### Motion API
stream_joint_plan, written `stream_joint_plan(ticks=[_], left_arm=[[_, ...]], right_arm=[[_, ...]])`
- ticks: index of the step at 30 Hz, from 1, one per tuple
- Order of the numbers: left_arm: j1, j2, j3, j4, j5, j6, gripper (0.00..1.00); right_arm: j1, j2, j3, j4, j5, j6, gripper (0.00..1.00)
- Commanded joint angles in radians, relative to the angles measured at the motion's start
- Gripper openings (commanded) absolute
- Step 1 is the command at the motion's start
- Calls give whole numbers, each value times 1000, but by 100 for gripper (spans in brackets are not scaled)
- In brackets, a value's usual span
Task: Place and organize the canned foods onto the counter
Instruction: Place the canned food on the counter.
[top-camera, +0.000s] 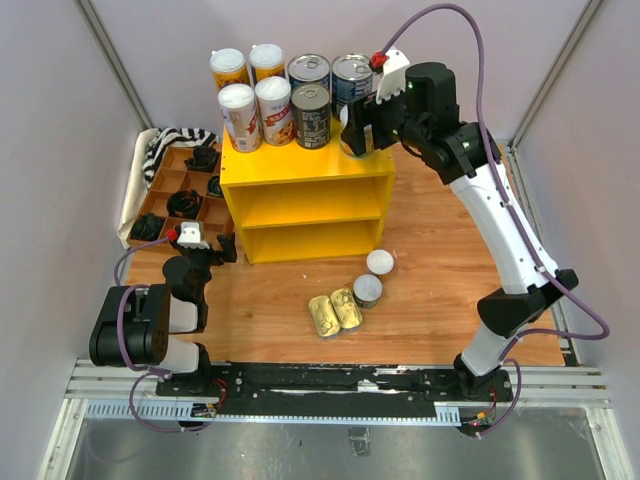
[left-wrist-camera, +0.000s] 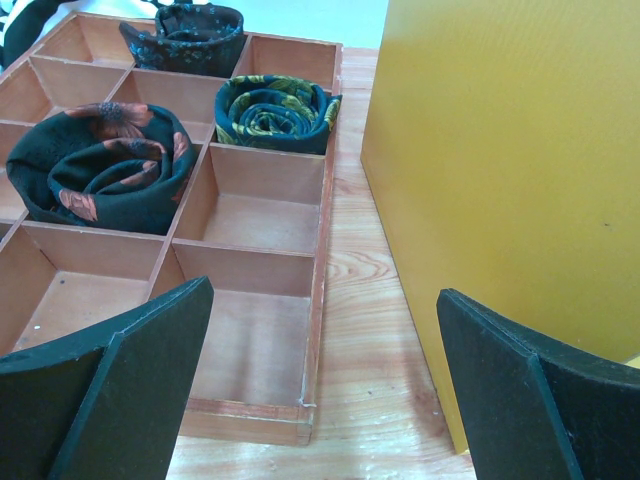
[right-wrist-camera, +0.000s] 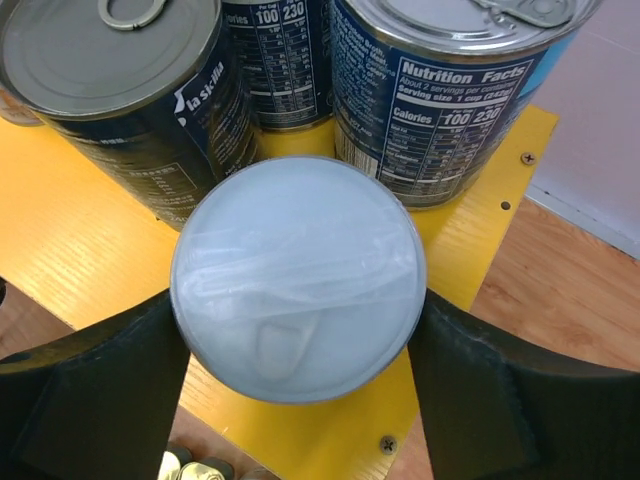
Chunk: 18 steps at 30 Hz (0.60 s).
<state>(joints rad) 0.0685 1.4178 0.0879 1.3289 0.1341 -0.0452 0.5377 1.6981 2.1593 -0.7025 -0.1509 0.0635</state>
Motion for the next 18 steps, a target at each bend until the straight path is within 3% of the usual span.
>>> stream_joint_plan(ticks=[1,2,12,14,18], left_arm=[[-5,6,11,18,5,12,100],[-5,6,11,17,5,13,100],[-5,6,12,16,5,13,100],[-4,6,10,18,6,13,100],[-5,5,11,17,5,13,100]], right_arm=[[-24,-29,26,49,-28,-7,92],[-24,-40,10,54,-29,-9,99],[-25,-261,-366,288,-55,2,99],[-24,-286,-417,324,-44,-2,90],[-24,-283,-445,360,-47,-5,59]])
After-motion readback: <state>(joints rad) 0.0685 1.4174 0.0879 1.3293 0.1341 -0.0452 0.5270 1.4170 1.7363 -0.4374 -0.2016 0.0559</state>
